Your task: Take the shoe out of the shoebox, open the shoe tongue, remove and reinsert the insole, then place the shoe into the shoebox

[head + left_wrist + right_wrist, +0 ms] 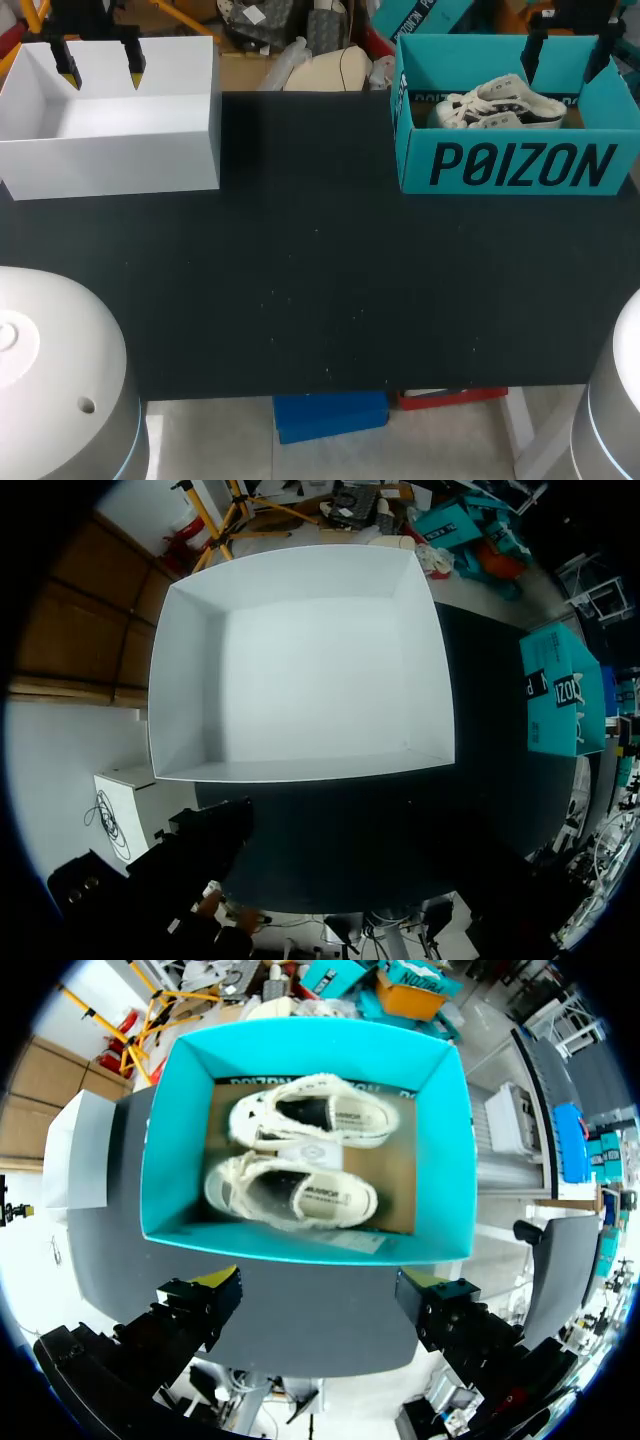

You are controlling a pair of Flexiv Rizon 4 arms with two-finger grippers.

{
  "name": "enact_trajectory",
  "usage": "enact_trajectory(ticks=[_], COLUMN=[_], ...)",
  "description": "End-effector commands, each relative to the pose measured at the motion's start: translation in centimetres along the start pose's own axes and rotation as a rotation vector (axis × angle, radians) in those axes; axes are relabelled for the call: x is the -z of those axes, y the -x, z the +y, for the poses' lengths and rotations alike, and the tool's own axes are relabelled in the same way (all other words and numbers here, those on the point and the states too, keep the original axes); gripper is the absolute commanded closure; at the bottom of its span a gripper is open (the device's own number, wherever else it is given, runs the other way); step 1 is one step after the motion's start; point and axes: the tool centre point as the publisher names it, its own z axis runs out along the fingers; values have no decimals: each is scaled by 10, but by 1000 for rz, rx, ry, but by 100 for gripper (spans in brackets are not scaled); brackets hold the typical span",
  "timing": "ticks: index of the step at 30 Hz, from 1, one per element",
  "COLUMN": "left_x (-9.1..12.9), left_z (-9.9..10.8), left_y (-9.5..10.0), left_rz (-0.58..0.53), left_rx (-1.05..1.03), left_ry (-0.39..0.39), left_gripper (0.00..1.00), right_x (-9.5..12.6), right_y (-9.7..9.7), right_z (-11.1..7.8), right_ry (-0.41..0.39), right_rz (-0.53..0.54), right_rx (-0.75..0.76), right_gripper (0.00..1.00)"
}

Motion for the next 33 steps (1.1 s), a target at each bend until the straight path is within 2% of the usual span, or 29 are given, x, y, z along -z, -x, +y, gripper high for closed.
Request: enact_trajectory(ticks=[1,4,8,11,14,33], left_x=[0,0,0,0,0,0], left_z=[0,0,0,0,0,0], left_y=[0,0,0,0,0,0], left_rz=[0,0,0,0,0,0], left_rx=[0,0,0,0,0,0], left_ry=[0,0,0,0,0,0], left_gripper=[0,0,0,0,0,0], right_x=[0,0,1,7,18,18], right_y=[0,0,-9,-9,-10,-10], right_z=[0,0,-3,-8,-20,-20], right_ry=[0,0,-34,-38,23,23], right_rz=[0,0,35,60,36,36], right_rx=[0,0,251,585,978,978], right_gripper=[0,0,0,0,0,0])
